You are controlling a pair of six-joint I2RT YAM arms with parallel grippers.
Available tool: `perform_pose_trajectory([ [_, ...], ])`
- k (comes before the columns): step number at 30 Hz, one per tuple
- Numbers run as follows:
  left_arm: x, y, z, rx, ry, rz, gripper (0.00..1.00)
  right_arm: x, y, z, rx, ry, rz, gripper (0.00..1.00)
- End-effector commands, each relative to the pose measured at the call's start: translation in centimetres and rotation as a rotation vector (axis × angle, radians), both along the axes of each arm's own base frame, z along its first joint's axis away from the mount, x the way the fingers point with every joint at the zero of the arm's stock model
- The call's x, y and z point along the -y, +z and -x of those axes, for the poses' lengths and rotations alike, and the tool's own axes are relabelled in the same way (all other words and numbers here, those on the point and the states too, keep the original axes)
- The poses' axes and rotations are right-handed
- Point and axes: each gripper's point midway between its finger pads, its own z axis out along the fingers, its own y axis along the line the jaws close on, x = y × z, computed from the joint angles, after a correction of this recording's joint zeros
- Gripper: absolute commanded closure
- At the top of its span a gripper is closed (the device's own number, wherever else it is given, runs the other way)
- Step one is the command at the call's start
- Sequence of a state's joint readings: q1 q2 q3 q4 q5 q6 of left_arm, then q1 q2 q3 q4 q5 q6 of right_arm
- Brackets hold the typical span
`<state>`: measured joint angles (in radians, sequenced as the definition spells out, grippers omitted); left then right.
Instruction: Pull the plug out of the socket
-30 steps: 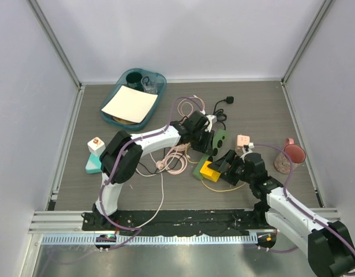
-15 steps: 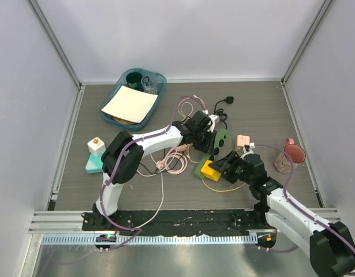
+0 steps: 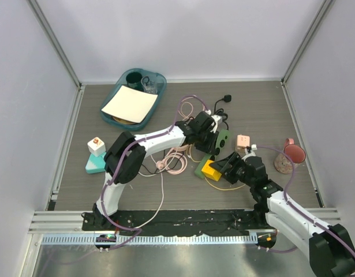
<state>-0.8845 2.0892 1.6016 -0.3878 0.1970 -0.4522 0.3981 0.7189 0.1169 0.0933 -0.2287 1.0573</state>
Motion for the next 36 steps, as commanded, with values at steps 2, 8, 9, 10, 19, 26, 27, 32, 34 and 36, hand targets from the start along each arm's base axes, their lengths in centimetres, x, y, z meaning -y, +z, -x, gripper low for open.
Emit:
perform_pose_trajectory([
  [2, -2.6, -1.2, -3.7, 0.136, 0.064, -0.128, 1.00, -0.9, 2.2, -0.6, 0.080, 0.063, 0.000, 0.99],
  [8, -3.0, -1.4, -4.2, 0.160, 0.088, -0.156, 1.00, 1.2, 5.5, -1.9, 0.133, 0.008, 0.158, 0.99],
  [9, -3.3, -1.6, -4.3, 0.164, 0.095, -0.166, 1.00, 1.3, 6.0, -2.0, 0.144, 0.005, 0.169, 0.99],
  [10, -3.4, -1.5, -4.5, 0.172, 0.099, -0.169, 1.00, 1.3, 6.2, -1.9, 0.150, 0.007, 0.166, 0.99],
  [19, -3.7, -1.7, -4.6, 0.195, 0.101, -0.196, 1.00, -0.9, 4.5, -0.3, 0.124, 0.052, -0.056, 0.99],
  [26, -3.7, -2.1, -4.6, 0.182, 0.100, -0.219, 1.00, -0.7, 5.5, -1.0, 0.203, 0.103, 0.047, 0.99],
  [27, -3.7, -2.2, -4.6, 0.178, 0.104, -0.220, 1.00, -0.6, 5.8, -1.2, 0.223, 0.108, 0.077, 0.99],
  [32, -3.6, -2.7, -4.5, 0.161, 0.104, -0.228, 1.00, 0.2, 6.7, -1.5, 0.221, 0.119, 0.173, 0.99],
  [34, -3.5, -2.9, -4.4, 0.154, 0.102, -0.226, 1.00, -0.7, 8.7, -1.9, 0.241, 0.130, 0.121, 0.99],
  [36, -3.5, -3.0, -4.3, 0.152, 0.100, -0.228, 1.00, -1.9, 10.0, -1.8, 0.240, 0.175, 0.056, 0.99],
])
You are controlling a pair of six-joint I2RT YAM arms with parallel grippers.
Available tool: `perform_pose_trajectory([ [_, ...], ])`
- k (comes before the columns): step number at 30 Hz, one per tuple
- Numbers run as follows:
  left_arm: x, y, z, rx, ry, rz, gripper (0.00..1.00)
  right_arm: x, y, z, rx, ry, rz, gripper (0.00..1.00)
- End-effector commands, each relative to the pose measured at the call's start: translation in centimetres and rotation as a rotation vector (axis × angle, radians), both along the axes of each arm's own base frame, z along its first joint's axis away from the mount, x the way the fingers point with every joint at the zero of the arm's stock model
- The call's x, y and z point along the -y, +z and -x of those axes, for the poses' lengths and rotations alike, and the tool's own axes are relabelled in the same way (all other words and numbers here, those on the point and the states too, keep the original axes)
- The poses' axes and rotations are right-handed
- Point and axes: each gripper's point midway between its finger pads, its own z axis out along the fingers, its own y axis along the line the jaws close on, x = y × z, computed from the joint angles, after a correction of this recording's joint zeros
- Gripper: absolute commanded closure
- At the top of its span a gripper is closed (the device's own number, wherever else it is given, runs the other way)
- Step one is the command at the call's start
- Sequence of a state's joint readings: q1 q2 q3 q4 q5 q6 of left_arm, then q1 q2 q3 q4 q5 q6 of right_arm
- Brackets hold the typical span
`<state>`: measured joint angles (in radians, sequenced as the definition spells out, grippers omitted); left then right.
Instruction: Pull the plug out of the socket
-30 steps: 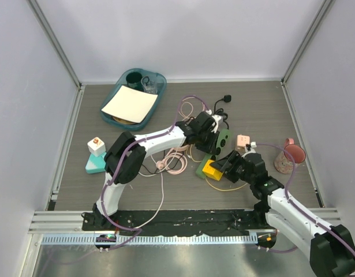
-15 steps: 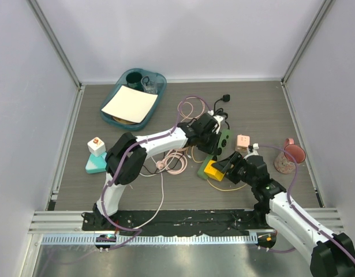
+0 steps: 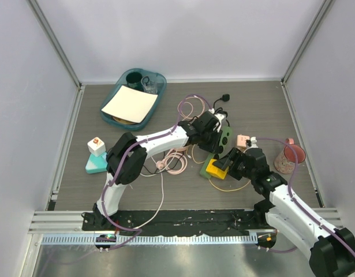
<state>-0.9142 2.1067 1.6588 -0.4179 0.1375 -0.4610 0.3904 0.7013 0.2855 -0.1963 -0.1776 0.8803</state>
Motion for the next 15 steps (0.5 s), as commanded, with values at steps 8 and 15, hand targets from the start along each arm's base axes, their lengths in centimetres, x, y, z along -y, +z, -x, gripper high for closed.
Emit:
perform_pose_trajectory([
  [8, -5.0, -4.1, -4.1, 0.108, 0.087, -0.227, 1.00, -3.8, 9.5, -0.8, 0.297, 0.193, -0.186, 0.99],
  [15, -5.0, -4.4, -4.1, 0.101, 0.082, -0.235, 1.00, -2.1, 6.7, 0.2, 0.258, 0.140, -0.113, 0.99],
])
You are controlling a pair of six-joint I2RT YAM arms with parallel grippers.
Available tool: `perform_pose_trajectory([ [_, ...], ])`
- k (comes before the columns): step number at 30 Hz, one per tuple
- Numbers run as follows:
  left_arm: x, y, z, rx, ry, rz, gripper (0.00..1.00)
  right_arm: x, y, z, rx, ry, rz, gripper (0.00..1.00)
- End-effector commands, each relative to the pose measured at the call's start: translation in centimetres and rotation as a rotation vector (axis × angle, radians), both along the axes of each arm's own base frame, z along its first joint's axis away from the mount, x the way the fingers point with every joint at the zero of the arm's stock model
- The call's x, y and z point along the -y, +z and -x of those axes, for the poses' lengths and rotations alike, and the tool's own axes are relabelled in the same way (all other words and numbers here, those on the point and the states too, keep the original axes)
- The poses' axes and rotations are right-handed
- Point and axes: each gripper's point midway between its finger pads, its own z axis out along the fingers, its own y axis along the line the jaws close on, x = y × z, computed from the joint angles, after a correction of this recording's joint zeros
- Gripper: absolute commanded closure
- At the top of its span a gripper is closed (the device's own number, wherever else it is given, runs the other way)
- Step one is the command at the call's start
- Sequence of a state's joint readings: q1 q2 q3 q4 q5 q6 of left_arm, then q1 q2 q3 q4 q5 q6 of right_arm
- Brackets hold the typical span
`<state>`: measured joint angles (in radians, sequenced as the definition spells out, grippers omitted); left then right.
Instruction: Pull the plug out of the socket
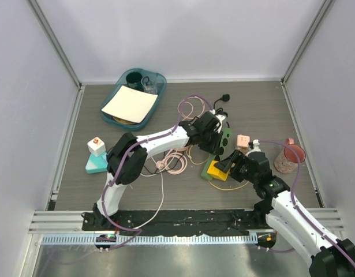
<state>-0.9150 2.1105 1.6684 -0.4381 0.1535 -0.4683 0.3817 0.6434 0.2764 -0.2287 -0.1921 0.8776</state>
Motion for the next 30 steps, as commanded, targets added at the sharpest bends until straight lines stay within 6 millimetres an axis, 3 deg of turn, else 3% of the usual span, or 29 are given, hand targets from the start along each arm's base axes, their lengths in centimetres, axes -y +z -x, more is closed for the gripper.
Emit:
perform_pose_trajectory([
  [1, -5.1, -4.6, -4.5, 0.124, 0.085, -0.239, 1.00, -1.9, 6.6, -0.5, 0.258, 0.112, -0.095, 0.99],
  [4, -5.4, -4.9, -4.5, 0.134, 0.082, -0.257, 1.00, -1.4, 7.3, -0.4, 0.260, 0.077, -0.099, 0.99],
  [11, -6.3, -6.1, -4.9, 0.166, 0.091, -0.317, 1.00, -1.1, 12.9, -0.9, 0.341, 0.048, -0.126, 0.99],
  [14, -6.3, -6.5, -4.9, 0.167, 0.092, -0.326, 1.00, -0.6, 12.1, -1.6, 0.285, 0.037, -0.033, 0.99],
  [21, -5.6, -4.9, -4.6, 0.186, 0.094, -0.285, 1.00, -0.2, 6.0, -1.3, 0.071, 0.040, 0.059, 0.99],
  [23, -5.4, -4.6, -4.5, 0.194, 0.089, -0.280, 1.00, -0.6, 5.7, -1.2, 0.068, 0.070, 0.060, 0.99],
  [27, -6.0, -5.7, -4.6, 0.196, 0.083, -0.314, 1.00, -2.8, 10.0, -1.3, 0.226, 0.160, -0.077, 0.99],
  [30, -6.1, -6.2, -4.6, 0.165, 0.090, -0.284, 1.00, -3.4, 11.6, -1.0, 0.246, 0.179, -0.134, 0.99],
])
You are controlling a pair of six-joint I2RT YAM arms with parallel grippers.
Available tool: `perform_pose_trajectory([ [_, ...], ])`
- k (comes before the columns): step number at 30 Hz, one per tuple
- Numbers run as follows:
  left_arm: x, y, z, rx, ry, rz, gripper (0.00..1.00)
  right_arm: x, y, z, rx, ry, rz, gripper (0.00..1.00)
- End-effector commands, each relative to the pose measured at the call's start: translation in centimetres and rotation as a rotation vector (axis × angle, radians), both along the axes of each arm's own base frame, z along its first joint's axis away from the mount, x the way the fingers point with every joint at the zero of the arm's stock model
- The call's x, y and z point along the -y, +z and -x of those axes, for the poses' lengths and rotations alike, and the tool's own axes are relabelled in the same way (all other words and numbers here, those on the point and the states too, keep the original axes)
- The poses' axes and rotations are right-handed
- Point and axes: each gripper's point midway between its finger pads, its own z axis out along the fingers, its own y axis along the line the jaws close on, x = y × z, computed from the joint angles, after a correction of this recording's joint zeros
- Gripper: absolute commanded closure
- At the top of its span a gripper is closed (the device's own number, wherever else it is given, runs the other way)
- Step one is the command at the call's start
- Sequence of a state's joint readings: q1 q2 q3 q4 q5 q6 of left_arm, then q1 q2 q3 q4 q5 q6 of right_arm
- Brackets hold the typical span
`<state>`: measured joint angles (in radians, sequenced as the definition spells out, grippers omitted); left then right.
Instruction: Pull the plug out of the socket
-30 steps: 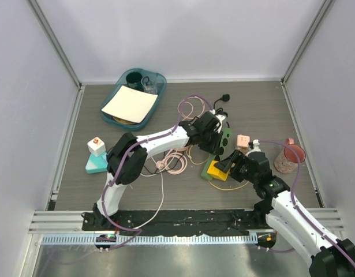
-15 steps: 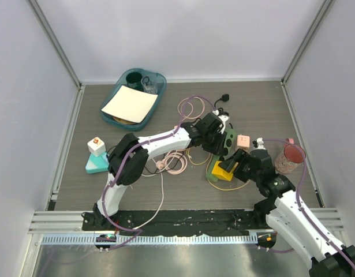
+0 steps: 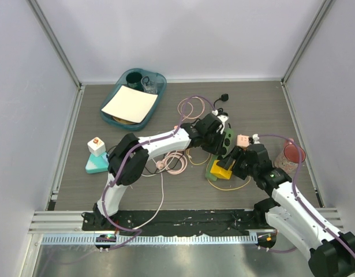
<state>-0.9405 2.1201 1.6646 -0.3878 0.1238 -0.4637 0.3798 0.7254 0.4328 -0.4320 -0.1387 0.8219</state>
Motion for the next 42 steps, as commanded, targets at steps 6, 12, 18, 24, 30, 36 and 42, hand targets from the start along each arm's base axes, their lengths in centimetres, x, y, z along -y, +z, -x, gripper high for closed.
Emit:
perform_pose_trajectory([
  [6, -7.2, -4.2, -5.0, 0.185, 0.104, -0.242, 1.00, -4.3, 7.4, -0.2, 0.154, 0.172, -0.263, 0.99],
  [12, -6.8, -3.3, -5.1, 0.152, 0.101, -0.219, 1.00, -3.6, 6.0, -0.3, 0.128, 0.148, -0.214, 0.99],
  [18, -5.7, -2.4, -4.5, 0.099, 0.063, -0.147, 1.00, -3.9, 7.6, -0.9, 0.153, 0.176, -0.195, 0.99],
  [24, -7.0, -4.2, -5.0, 0.132, 0.087, -0.199, 1.00, -3.7, 7.8, -2.4, 0.172, 0.199, -0.111, 0.99],
  [30, -6.8, -2.4, -5.2, 0.178, 0.098, -0.174, 1.00, -2.3, 4.1, -2.2, 0.059, 0.255, 0.061, 0.99],
  [36, -8.1, -2.3, -6.5, 0.281, 0.124, -0.220, 1.00, -3.1, 7.8, -2.2, 0.093, 0.300, 0.022, 0.99],
  [42, -8.6, -3.0, -6.4, 0.279, 0.118, -0.251, 1.00, -2.3, 9.8, -1.9, 0.182, 0.227, -0.006, 0.99],
])
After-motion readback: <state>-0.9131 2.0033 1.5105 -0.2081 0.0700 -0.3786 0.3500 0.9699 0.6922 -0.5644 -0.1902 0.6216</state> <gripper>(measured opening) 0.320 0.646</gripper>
